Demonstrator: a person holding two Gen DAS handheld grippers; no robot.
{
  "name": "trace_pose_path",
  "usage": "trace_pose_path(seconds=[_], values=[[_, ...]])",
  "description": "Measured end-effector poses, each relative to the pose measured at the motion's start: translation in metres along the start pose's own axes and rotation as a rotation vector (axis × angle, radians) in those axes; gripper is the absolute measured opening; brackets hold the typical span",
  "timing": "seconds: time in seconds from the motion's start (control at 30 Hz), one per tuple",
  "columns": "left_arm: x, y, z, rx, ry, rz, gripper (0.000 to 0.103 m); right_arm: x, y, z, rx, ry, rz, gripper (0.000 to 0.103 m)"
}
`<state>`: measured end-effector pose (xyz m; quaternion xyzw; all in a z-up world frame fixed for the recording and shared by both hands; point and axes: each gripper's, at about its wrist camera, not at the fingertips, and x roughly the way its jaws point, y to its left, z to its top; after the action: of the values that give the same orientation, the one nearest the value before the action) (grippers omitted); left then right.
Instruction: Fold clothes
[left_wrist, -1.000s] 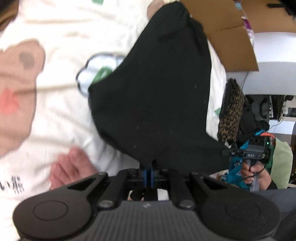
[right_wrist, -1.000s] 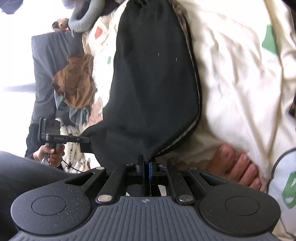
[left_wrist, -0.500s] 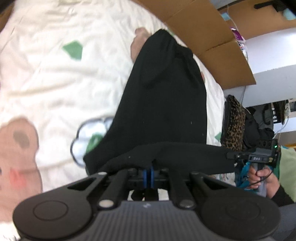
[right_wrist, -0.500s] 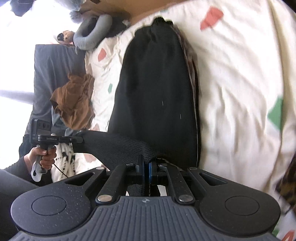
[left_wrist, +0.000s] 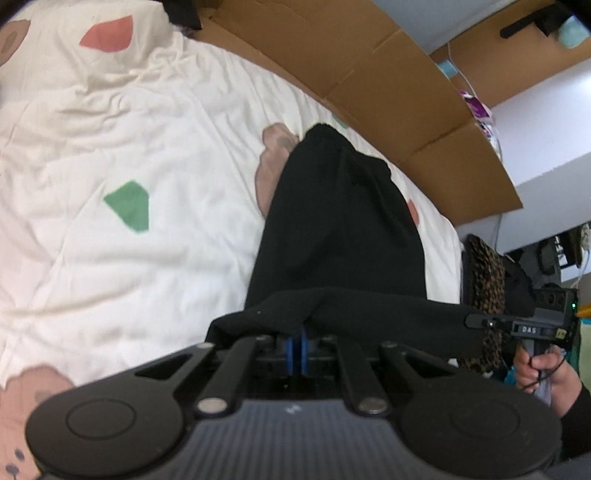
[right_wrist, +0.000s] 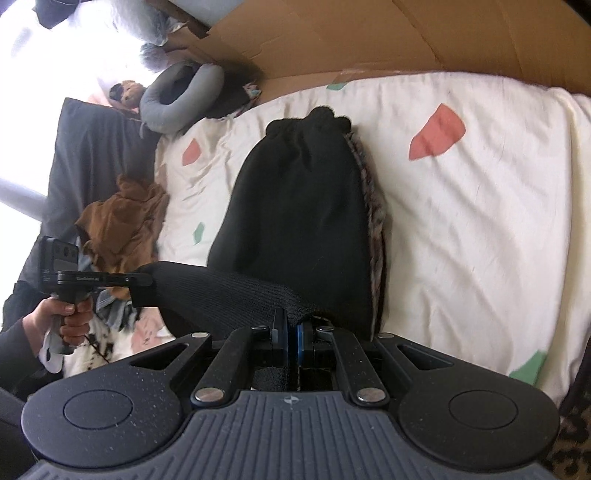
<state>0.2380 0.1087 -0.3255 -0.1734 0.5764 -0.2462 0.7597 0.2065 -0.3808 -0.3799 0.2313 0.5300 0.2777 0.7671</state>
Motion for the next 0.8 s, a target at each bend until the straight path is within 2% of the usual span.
trace_pose_path(seconds=[0.4, 0.6, 0.7, 0.8], values=[[0.026, 0.004, 0.026, 0.029, -0.039, 0.019, 0.005, 0.017, -0.01, 0.015, -0.002, -0.024, -0.064, 0.003], [0.025, 0.004, 0.032, 0.038, -0.063, 0.009, 0.005, 0.019, -0.011, 0.019, 0.0, -0.04, -0.072, 0.003], [0.028, 0.007, 0.033, 0.034, -0.068, 0.013, 0.005, 0.021, -0.013, 0.023, -0.001, -0.05, -0.077, 0.003], [0.037, 0.017, 0.034, -0.013, -0.064, 0.013, 0.006, 0.027, -0.018, 0.024, 0.009, -0.062, -0.09, 0.003]])
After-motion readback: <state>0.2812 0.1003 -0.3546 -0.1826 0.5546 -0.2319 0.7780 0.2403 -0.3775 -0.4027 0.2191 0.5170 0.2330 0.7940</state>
